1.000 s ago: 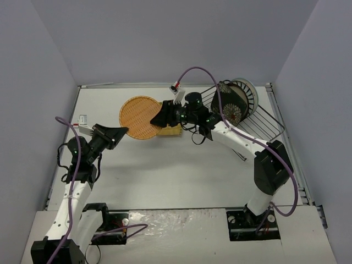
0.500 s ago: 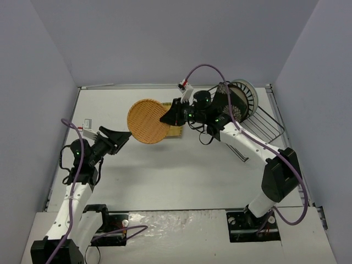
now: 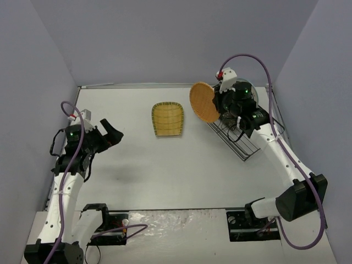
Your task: Load the plates into the dish rack
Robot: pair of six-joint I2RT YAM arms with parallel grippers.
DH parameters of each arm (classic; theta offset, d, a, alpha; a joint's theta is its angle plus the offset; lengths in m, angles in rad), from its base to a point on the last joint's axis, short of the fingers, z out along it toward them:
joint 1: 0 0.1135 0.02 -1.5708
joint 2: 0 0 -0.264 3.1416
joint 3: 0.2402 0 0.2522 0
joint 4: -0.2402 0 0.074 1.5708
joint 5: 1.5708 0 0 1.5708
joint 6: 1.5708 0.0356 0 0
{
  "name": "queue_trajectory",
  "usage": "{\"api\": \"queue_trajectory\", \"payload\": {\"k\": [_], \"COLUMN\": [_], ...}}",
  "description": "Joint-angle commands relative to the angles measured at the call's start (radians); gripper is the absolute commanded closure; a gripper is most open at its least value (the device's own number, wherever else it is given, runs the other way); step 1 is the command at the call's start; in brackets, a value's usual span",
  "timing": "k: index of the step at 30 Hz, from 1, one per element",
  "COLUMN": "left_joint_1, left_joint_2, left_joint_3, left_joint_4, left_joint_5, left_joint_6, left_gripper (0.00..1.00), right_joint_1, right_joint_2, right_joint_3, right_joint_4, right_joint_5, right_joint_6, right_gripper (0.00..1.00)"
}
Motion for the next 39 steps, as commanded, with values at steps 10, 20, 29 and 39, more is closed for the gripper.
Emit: {"api": "queue_trajectory", "payload": {"k": [10,20,29,39], "left_joint_1": [-0.001,-0.001,-0.001,-0.001], "left_joint_2": [0.097,0.105,0.113,0.118], "left_joint_3": [0.034,0.031,0.033,0.034], "left_joint_4": [-0.134,-0.123,-0.12,-0.121], "left_joint_5": [-0.307,-0.287,-0.287,-0.289], "left_joint_6": [0.295,0.296,0.299,0.302], "left_gripper": [0.03,0.03,0.03,0.03], "right_joint_1": [-0.04,-0.118,-0.146,-0.158], "right_joint_2": [0.043,0.128,0.149,0.171], "right_joint_3": [0.065,0.077,0.047,0.038], "right_joint_4": [0.16,0.175,0.175,0.18], "right_joint_5": [0.367,0.23,0.114,0.081], "right_joint_6": [-0.524,-0.537,-0.518,-0.514], "right_gripper": [1.0,1.0,1.0,1.0]}}
